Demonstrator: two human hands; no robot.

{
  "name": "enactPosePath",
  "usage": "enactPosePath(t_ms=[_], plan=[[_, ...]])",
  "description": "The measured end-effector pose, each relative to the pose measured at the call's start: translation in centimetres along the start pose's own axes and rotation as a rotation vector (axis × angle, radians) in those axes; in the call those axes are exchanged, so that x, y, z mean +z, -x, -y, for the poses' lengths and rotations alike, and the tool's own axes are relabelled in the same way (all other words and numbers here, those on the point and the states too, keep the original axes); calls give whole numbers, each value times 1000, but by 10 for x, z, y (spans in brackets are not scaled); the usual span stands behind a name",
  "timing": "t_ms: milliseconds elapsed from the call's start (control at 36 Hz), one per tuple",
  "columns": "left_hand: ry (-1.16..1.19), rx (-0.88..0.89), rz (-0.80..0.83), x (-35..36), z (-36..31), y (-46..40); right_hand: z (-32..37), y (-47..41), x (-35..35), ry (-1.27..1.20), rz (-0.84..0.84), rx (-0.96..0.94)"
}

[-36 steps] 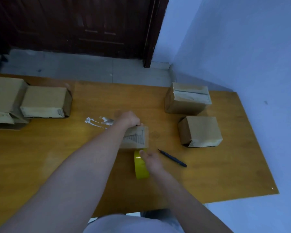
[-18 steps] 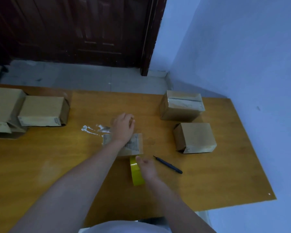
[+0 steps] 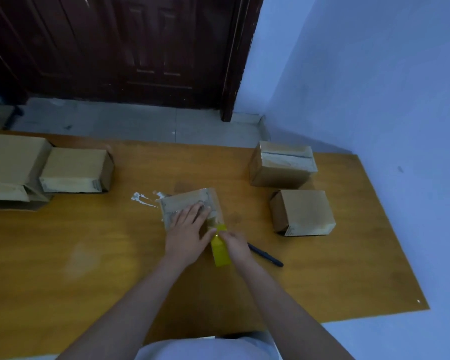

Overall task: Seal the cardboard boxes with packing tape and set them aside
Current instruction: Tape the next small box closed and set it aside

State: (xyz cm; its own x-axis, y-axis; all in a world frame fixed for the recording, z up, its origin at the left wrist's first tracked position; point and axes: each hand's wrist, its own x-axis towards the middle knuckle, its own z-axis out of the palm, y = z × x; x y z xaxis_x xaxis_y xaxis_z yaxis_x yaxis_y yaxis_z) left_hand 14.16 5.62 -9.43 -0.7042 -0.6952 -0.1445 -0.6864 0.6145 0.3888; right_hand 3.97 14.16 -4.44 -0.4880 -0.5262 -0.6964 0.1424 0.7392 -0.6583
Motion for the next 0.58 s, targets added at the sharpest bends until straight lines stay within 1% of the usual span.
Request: enactPosePath(t_ms=[83, 194, 278, 361, 417, 472, 583], plan=[[-19, -24, 17, -2, -2, -2, -1, -3, -7, 38, 5, 55], [-112, 10, 97, -9, -6, -7, -9, -9, -5, 96, 24, 108], [-123, 17, 157, -13, -6, -8, -19, -12, 3, 152, 33, 155], [-159, 45, 183, -12, -4, -8, -28, -10, 9, 262, -27, 118], [-163, 45, 183, -10, -3, -9, -33, -6, 13, 246, -45, 52], [-160, 33, 184, -6, -4, -8, -39, -5, 14, 179, -55, 22], [-188, 40, 210, -2, -4, -5, -49, -4, 17, 71, -5, 37]])
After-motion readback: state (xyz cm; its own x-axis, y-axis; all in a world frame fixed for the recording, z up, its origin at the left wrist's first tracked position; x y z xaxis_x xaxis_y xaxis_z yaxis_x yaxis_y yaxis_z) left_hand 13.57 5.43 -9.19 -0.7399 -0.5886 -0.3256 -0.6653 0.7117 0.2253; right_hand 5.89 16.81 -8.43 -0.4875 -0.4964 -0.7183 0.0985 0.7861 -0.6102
